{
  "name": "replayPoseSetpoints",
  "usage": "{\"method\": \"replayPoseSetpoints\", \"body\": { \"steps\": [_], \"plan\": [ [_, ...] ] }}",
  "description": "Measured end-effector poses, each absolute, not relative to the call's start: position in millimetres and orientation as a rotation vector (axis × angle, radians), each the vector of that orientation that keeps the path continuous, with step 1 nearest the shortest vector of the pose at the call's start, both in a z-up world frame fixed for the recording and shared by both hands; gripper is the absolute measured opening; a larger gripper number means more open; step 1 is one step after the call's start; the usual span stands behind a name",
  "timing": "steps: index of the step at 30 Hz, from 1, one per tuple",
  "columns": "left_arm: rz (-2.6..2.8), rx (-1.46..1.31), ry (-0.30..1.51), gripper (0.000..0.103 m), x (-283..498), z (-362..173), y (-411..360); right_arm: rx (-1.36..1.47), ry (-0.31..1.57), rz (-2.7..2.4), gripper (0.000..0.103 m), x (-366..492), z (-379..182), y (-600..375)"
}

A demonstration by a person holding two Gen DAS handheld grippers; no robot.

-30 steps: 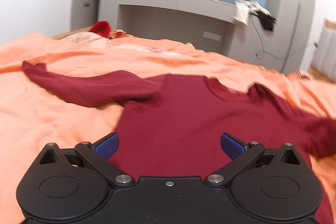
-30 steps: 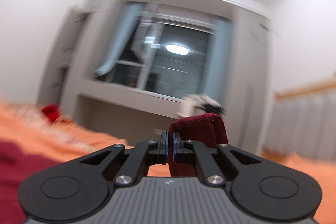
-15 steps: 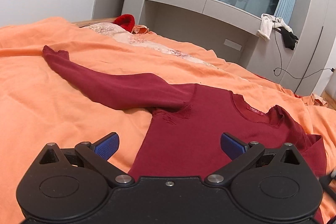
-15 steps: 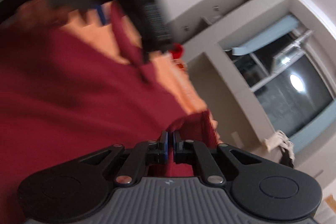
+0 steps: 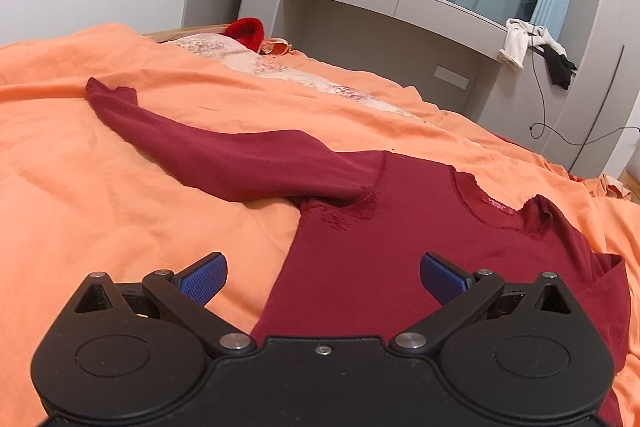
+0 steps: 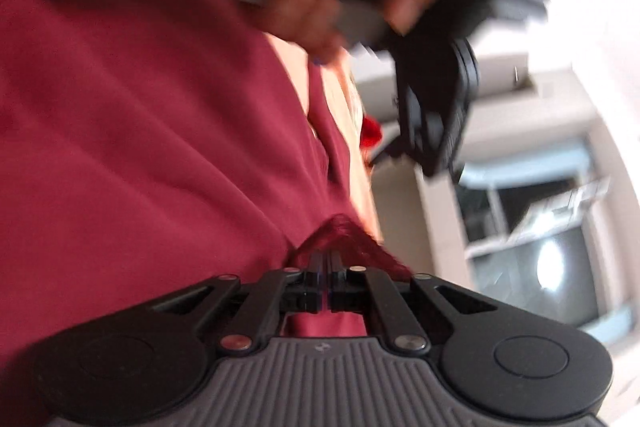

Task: Fold small clothes
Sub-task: 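Carry the sleeve across the sweater body and open the right gripper, then withdraw the right tool while moving the left tool to the folded cuff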

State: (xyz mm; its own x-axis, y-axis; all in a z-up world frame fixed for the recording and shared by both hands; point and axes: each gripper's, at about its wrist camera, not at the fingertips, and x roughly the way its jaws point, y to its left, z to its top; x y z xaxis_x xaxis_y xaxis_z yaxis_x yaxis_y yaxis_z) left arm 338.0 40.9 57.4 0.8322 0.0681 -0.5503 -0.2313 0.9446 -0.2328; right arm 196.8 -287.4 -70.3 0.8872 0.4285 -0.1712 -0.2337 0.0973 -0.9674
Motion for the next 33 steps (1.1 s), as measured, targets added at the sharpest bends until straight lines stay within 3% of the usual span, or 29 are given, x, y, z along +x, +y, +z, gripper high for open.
{"method": "replayPoseSetpoints", "body": {
  "steps": [6,7,9,11,14,19,21,23,28,29,30,33],
  "plan": [
    [0.161,-0.303,0.564,0.103,337.3,57.8,42.1,-1.296,-0.118,0.523,0.004,186.1,-62.6,-296.0],
    [0.154,-0.302,0.562,0.103,337.1,57.7,41.3,-1.256,-0.094,0.527,0.008,186.9,-58.9,-299.7],
    [0.125,-0.295,0.558,0.103,336.7,56.7,37.4,-1.163,-0.042,0.525,0.039,188.0,-51.0,-311.0],
    [0.069,-0.283,0.556,0.103,336.4,54.4,30.8,-1.059,0.002,0.518,0.051,189.6,-36.6,-325.4],
    [-0.03,-0.26,0.566,0.102,336.2,48.7,18.5,-0.909,0.08,0.479,0.056,203.2,-10.8,-353.2],
    [-0.046,-0.131,0.591,0.102,339.1,33.8,-6.9,-0.58,0.213,0.384,0.075,237.9,13.7,-413.5],
    [-0.009,-0.085,0.628,0.102,343.6,25.4,-12.8,-0.418,0.262,0.338,0.091,256.6,20.7,-448.4],
    [0.021,-0.064,0.669,0.102,348.9,16.2,-14.5,-0.301,0.296,0.282,0.096,271.2,27.1,-478.9],
    [0.05,0.02,0.682,0.103,351.0,4.4,-24.1,-0.09,0.344,0.174,0.096,307.2,26.0,-540.9],
    [0.054,0.035,0.677,0.103,350.4,3.4,-26.3,-0.037,0.348,0.181,0.09,311.1,23.0,-550.5],
    [0.056,0.04,0.674,0.103,349.6,2.8,-26.1,0.015,0.355,0.191,0.076,317.2,23.0,-559.0],
    [0.056,0.041,0.673,0.103,349.1,2.1,-26.0,0.091,0.368,0.192,0.057,333.1,18.1,-571.7]
  ]
}}
